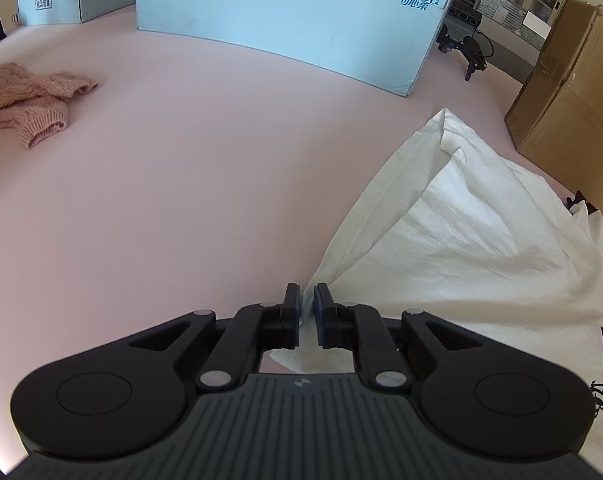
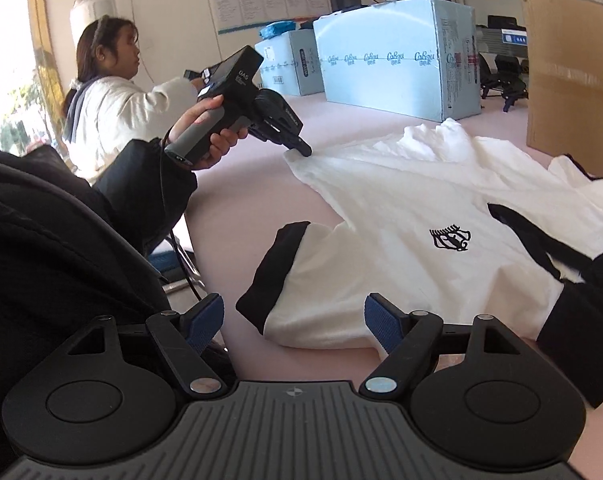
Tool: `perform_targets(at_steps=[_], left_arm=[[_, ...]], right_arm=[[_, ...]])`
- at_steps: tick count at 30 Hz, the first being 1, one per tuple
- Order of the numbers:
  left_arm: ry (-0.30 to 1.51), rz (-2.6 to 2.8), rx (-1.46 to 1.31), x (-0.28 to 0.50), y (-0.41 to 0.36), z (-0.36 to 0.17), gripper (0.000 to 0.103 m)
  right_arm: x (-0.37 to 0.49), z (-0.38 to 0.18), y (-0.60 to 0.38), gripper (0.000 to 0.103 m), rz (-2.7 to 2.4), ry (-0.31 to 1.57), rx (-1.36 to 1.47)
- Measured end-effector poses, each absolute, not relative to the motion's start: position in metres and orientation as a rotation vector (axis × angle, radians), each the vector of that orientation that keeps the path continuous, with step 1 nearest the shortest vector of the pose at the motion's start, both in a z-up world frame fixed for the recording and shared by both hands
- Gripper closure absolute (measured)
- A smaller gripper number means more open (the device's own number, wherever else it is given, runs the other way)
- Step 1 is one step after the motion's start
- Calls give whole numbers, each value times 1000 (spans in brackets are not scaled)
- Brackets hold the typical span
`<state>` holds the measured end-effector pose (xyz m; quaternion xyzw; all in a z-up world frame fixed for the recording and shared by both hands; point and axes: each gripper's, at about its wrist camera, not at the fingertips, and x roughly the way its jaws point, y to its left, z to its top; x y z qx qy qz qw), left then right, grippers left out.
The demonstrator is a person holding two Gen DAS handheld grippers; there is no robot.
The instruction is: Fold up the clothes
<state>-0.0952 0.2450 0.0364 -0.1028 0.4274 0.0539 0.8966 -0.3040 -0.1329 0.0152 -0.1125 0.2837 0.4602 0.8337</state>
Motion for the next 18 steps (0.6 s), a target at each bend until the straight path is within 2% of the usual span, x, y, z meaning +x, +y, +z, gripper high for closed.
perform_targets(at_steps=[1, 3, 6, 8, 9, 11, 12, 13, 14, 15, 18], left_arm=[[879, 115, -188, -95, 242, 36, 65], [877, 119, -186, -95, 241, 34, 15], [863, 136, -218, -95, 244, 29, 14], [859, 136, -200, -96, 242, 28, 14], [859, 137, -191, -96, 242, 28, 14], [859, 136, -159, -98, 238, 27, 14], [860, 135, -140, -98, 236, 27, 14], [862, 134, -120, -99, 235, 26, 14], [861, 132, -106, -100, 234, 26, 14], [858, 131, -100, -101, 233, 25, 14], [838, 132, -89, -104, 232, 23, 13]], right_arm=[[-305, 14, -124, 26, 976, 599, -323], [-306, 12, -106, 27, 984, 585, -486], [-313, 12, -84, 32, 1000, 554, -697], [-318, 4, -72, 45, 1006, 537, -792], [-319, 2, -67, 47, 1011, 533, -826], [-319, 0, -60, 61, 1039, 529, -850], [-319, 1, -58, 65, 1049, 531, -860], [-319, 1, -56, 74, 1054, 531, -864], [-319, 2, -54, 87, 1057, 531, -865], [-320, 3, -52, 91, 1052, 529, -864], [-320, 4, -49, 93, 1021, 534, -840]])
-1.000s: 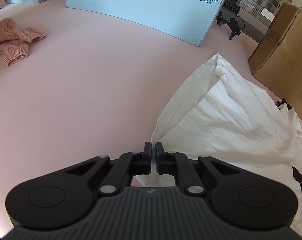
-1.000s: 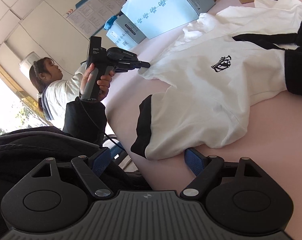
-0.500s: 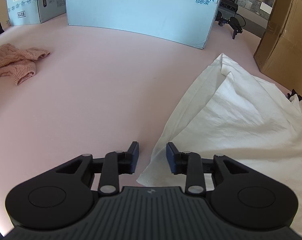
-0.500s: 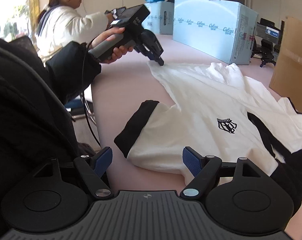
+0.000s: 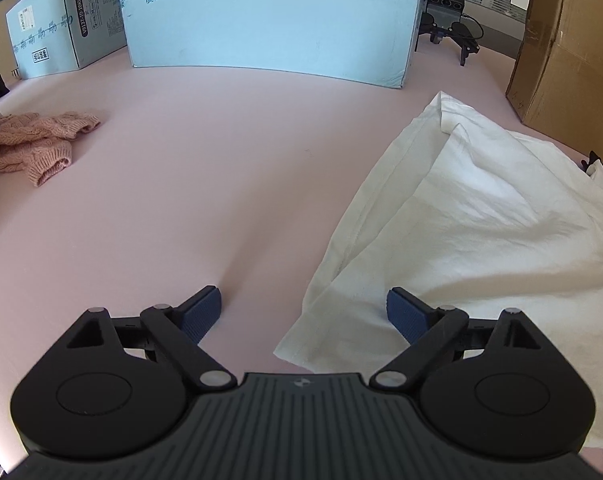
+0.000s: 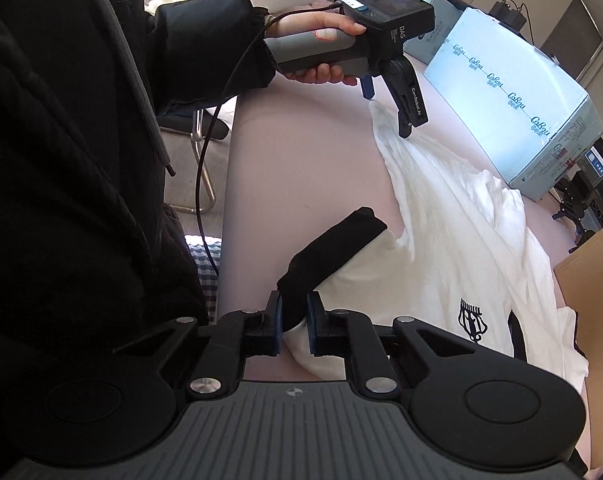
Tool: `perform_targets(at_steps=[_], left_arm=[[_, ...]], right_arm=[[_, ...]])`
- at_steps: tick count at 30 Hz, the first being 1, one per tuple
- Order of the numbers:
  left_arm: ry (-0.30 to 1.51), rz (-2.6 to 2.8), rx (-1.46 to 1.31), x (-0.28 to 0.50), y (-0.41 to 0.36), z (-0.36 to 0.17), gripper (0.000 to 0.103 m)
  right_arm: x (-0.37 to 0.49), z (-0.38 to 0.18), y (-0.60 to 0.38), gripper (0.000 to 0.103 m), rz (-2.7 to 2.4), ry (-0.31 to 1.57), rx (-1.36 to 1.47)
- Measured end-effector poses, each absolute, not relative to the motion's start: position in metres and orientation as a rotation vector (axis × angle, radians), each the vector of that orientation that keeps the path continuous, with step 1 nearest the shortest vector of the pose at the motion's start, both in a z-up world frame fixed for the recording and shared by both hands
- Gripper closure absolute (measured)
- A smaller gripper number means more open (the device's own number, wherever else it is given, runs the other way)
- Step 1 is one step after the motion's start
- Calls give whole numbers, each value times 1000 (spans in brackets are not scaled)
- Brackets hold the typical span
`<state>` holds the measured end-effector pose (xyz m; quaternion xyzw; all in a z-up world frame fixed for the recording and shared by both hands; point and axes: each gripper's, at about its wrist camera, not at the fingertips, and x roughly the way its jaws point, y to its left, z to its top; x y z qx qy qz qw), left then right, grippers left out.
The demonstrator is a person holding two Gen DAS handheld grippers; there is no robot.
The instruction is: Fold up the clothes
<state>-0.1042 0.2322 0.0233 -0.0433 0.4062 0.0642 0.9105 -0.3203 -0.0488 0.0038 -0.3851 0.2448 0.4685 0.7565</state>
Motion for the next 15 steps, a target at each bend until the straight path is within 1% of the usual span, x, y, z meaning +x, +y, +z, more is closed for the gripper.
perform_targets(at_steps=[7, 13, 15], left_arm=[[802, 133, -81, -108, 231, 20, 11], [765, 130, -84, -113, 232, 17, 11], [748, 133, -86, -115, 231, 16, 11]], right_arm=[[-317, 22, -57, 94, 969, 495, -729], [-286, 71, -85, 94, 939, 453, -407], [-269, 76, -96, 94, 915, 461, -312]])
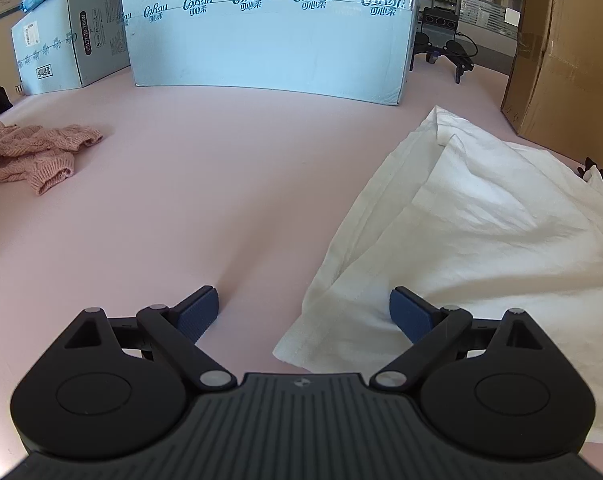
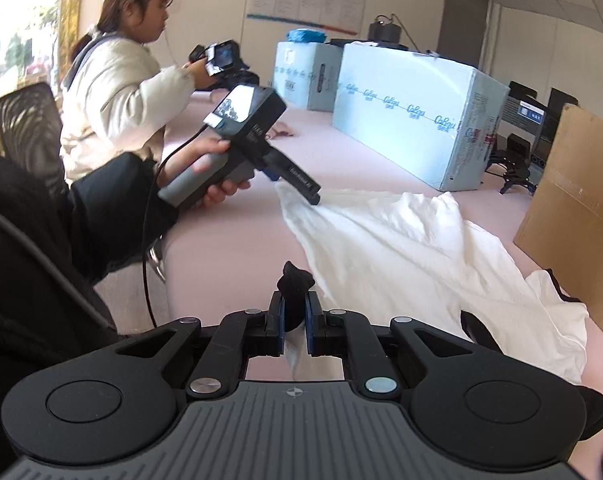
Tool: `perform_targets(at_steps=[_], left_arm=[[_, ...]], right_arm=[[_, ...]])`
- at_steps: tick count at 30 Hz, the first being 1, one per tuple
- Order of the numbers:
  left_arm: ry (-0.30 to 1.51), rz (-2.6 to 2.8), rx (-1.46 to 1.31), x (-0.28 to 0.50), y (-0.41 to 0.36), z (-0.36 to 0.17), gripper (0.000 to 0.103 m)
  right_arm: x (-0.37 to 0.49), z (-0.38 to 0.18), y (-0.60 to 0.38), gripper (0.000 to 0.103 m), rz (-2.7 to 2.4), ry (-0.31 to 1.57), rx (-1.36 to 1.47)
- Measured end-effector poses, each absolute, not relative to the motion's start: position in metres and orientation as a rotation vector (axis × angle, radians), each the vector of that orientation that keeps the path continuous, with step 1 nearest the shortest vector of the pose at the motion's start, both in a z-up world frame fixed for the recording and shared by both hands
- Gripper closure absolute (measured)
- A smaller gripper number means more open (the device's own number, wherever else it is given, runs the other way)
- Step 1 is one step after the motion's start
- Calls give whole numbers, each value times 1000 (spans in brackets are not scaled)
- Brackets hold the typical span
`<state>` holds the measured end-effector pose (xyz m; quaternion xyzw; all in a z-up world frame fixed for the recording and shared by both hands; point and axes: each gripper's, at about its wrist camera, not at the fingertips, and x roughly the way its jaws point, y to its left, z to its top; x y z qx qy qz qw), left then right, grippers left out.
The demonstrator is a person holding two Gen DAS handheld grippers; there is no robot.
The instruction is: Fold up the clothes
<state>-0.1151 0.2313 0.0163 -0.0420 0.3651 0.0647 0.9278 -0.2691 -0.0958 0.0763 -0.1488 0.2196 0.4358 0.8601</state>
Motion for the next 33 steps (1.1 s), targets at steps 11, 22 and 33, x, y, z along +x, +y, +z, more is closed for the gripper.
perform_targets(at_steps=[11, 22, 33], left_arm=[[699, 98, -171, -119, 244, 16, 10], [660, 83, -248, -125, 252, 16, 9], [339, 101, -363, -174, 264, 39, 10]], right_arm=[[-141, 64, -166, 94, 668, 617, 203], [-108, 2, -183, 70, 580, 782, 295], [-150, 31, -199, 49, 812, 640, 358]])
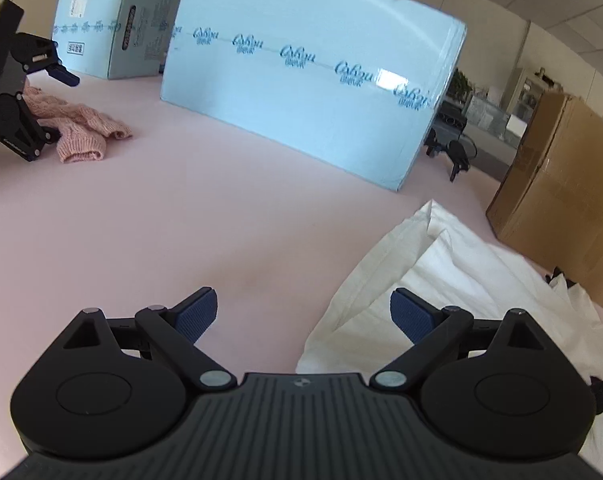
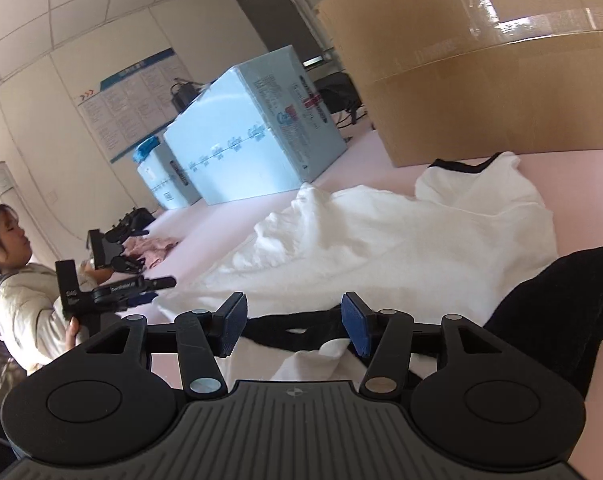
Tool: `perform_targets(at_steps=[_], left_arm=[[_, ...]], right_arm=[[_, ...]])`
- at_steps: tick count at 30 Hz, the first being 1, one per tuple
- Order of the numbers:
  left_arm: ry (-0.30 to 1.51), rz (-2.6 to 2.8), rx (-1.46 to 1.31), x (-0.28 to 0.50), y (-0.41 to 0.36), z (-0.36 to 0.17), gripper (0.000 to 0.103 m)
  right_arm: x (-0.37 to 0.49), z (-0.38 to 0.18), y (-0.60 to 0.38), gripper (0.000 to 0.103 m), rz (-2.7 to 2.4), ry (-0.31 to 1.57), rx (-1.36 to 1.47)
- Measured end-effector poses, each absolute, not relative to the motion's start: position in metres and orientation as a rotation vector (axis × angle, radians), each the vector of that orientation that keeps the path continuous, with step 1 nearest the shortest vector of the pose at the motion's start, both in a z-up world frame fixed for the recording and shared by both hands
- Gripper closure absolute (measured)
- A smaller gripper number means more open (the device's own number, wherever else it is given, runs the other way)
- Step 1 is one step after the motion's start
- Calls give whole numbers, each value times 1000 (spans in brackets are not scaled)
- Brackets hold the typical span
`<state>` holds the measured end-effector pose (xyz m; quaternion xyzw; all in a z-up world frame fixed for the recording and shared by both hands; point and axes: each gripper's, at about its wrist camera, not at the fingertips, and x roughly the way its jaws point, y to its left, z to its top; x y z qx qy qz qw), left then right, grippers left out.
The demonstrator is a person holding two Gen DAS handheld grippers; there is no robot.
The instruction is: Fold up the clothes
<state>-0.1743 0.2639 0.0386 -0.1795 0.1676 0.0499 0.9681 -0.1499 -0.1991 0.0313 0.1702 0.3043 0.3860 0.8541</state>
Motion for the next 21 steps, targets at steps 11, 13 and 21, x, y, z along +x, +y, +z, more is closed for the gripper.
perform_targets(at_steps=[11, 13, 21], left_arm=[[543, -187, -124, -130, 146, 62, 10], [553, -250, -130, -122, 132, 62, 10], [637, -271, -164, -112, 141, 38, 10]], right_arm=[[-160, 1, -155, 35, 980, 941, 348], [-164, 5, -157, 35, 970, 928, 342], [-140, 89, -212, 3, 633, 545, 400]])
